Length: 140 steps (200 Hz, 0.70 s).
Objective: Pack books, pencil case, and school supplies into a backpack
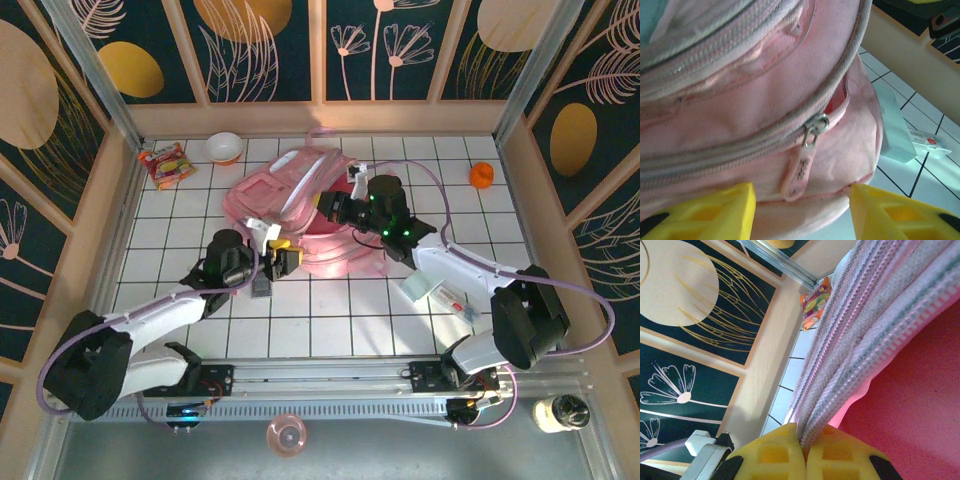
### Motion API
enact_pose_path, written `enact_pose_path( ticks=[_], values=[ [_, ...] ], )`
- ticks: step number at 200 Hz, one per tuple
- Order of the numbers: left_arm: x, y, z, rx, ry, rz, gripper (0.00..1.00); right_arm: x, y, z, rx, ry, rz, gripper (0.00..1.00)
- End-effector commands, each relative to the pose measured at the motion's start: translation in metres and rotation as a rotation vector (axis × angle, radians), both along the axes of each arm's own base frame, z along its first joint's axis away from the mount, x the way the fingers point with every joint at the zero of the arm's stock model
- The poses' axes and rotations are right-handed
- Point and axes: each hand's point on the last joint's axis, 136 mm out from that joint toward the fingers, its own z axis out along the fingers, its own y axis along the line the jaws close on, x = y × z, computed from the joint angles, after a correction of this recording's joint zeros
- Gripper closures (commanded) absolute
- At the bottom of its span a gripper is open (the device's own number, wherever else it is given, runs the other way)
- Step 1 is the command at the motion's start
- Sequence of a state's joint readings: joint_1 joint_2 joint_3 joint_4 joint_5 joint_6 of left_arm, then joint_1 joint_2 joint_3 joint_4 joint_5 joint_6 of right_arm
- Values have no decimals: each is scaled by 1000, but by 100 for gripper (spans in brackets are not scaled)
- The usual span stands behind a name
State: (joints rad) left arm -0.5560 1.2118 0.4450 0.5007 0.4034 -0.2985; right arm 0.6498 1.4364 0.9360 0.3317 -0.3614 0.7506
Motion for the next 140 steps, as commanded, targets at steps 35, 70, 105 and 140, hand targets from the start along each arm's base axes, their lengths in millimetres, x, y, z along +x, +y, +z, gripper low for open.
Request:
enact_pose_path(
  ticks=[35,70,105,140],
  values=[
    [15,-20,40,-90,-102,-55,59,2,10,65,131,-154,26,100],
    [19,-13,26,-48,-52,2,84,2,9,67,121,-161,18,100],
    [18,-5,20,-39,-19,46,96,3,6,67,104,-162,10,100],
    [28,18,-1,39,51,196,100,3,2,75,95,-181,6,100]
  ],
)
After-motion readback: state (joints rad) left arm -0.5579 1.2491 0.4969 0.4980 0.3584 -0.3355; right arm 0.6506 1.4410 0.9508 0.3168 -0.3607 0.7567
